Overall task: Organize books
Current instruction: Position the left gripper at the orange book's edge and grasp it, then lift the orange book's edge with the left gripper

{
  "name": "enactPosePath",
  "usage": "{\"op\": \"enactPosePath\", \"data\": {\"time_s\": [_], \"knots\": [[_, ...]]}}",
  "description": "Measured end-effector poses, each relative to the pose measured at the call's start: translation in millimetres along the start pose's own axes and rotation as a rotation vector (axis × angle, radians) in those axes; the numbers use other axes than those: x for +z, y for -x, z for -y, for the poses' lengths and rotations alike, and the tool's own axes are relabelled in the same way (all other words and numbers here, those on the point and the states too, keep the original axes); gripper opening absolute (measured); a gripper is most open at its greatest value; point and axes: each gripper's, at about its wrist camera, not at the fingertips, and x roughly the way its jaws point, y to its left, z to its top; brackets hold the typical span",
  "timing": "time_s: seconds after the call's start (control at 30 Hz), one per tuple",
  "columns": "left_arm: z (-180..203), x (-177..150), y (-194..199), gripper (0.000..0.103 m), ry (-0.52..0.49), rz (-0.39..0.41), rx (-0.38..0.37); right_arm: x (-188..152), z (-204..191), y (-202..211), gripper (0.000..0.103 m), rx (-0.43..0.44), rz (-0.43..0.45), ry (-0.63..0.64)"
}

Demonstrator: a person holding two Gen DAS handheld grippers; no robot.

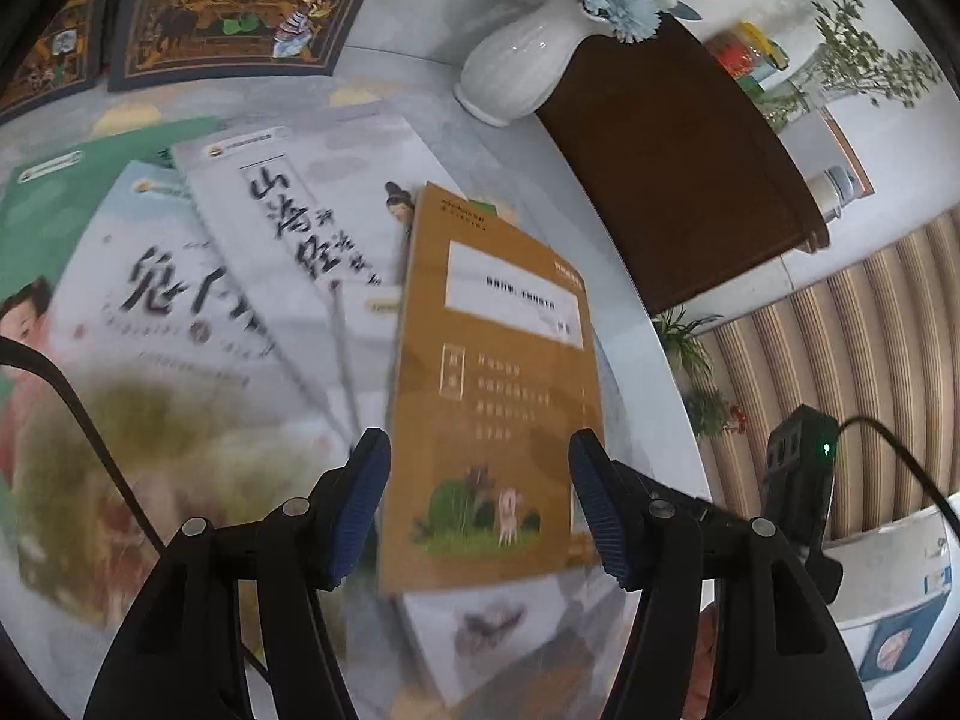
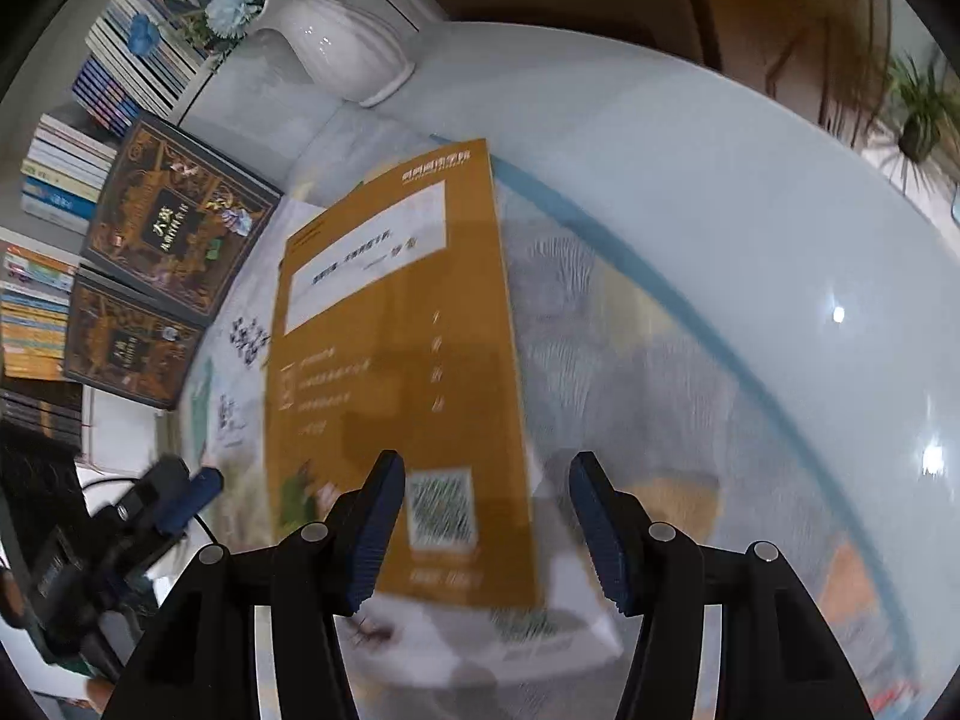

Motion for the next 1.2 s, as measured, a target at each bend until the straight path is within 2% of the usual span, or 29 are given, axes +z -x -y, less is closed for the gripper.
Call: {"op": "enactPosePath", "data": {"time_s": [0.17, 0.27, 0.37, 0.47, 0.5, 0.57, 0.67, 0.73, 0.83, 0.97, 1.1, 1.2], "knots": [[8, 13, -22, 0.060, -0.020, -0.011, 0.004, 15, 2, -2, 0.055, -0.014, 0.019, 0.050], [4, 18, -38, 0.060, 0.005, -0.048, -0.018, 21, 3, -5, 0.055, -0.005, 0.017, 0.066], [5, 21, -38, 0.062, 0.024, -0.029, -0.024, 25, 2, -8, 0.055, 0.005, 0.015, 0.088], [6, 23, -31, 0.062, 0.021, 0.023, 0.033, 27, -1, -9, 0.055, 0.012, 0.013, 0.101], [4, 24, -29, 0.062, 0.023, 0.033, 0.030, 28, -2, -10, 0.055, 0.010, 0.012, 0.106], [-1, 25, -34, 0.062, 0.031, 0.010, 0.039, 28, -5, -10, 0.055, 0.004, 0.009, 0.120], [0, 26, -41, 0.072, -0.001, -0.011, 0.004, 27, -9, -12, 0.058, 0.003, 0.006, 0.136], [6, 24, -45, 0.073, -0.017, -0.041, -0.001, 26, -14, -14, 0.059, 0.010, 0.000, 0.152], [13, 12, -42, 0.073, -0.052, -0.049, 0.030, 21, -18, -15, 0.062, 0.003, -0.007, 0.170], [7, -22, -27, 0.073, -0.003, -0.057, -0.015, 7, -14, -7, 0.062, 0.017, -0.030, 0.188], [-1, -66, -10, 0.073, 0.017, -0.067, -0.003, -22, -18, 10, 0.062, 0.049, -0.065, 0.219], [-23, -100, 5, 0.073, 0.136, -0.090, -0.045, -49, -30, 28, 0.062, 0.099, -0.075, 0.268]]}}
